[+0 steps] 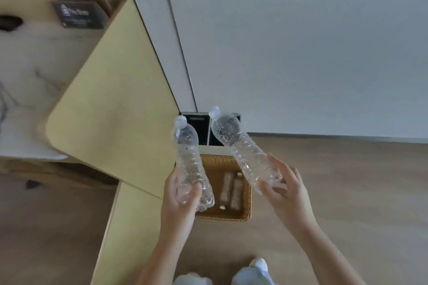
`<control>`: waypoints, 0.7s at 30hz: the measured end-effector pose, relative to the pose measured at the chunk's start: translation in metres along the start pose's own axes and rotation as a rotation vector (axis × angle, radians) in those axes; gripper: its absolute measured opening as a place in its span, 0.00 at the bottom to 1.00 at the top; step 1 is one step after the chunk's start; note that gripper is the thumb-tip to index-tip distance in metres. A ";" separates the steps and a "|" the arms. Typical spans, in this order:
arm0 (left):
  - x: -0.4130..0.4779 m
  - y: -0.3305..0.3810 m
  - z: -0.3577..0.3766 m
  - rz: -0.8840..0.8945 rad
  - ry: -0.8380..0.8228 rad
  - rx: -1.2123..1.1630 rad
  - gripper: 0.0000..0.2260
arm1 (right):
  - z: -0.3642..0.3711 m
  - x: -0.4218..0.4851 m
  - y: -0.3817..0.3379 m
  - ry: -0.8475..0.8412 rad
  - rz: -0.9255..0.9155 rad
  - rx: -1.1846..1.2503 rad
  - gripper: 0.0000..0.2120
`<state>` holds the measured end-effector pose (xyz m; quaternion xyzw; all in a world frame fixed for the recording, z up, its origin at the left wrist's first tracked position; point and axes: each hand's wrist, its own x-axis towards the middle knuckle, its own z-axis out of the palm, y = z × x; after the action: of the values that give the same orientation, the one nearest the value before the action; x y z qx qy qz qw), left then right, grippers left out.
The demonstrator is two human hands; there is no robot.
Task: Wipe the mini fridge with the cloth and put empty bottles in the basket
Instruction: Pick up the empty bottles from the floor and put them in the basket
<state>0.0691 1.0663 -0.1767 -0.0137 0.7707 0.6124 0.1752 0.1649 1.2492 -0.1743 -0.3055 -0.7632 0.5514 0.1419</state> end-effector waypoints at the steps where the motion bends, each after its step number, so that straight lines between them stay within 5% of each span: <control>1: 0.008 -0.007 0.002 -0.035 0.014 -0.018 0.23 | 0.008 0.012 0.007 -0.026 0.018 -0.010 0.25; 7: 0.078 -0.071 0.016 -0.221 0.036 -0.050 0.25 | 0.070 0.069 0.072 -0.075 0.176 -0.040 0.24; 12: 0.143 -0.144 0.029 -0.333 0.002 -0.117 0.17 | 0.129 0.096 0.162 -0.028 0.369 -0.005 0.23; 21: 0.214 -0.309 0.053 -0.389 -0.006 -0.024 0.25 | 0.221 0.103 0.329 0.041 0.624 0.139 0.23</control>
<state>-0.0457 1.0813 -0.5382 -0.1624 0.7457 0.5762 0.2924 0.0651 1.2137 -0.5702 -0.5255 -0.5900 0.6130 0.0019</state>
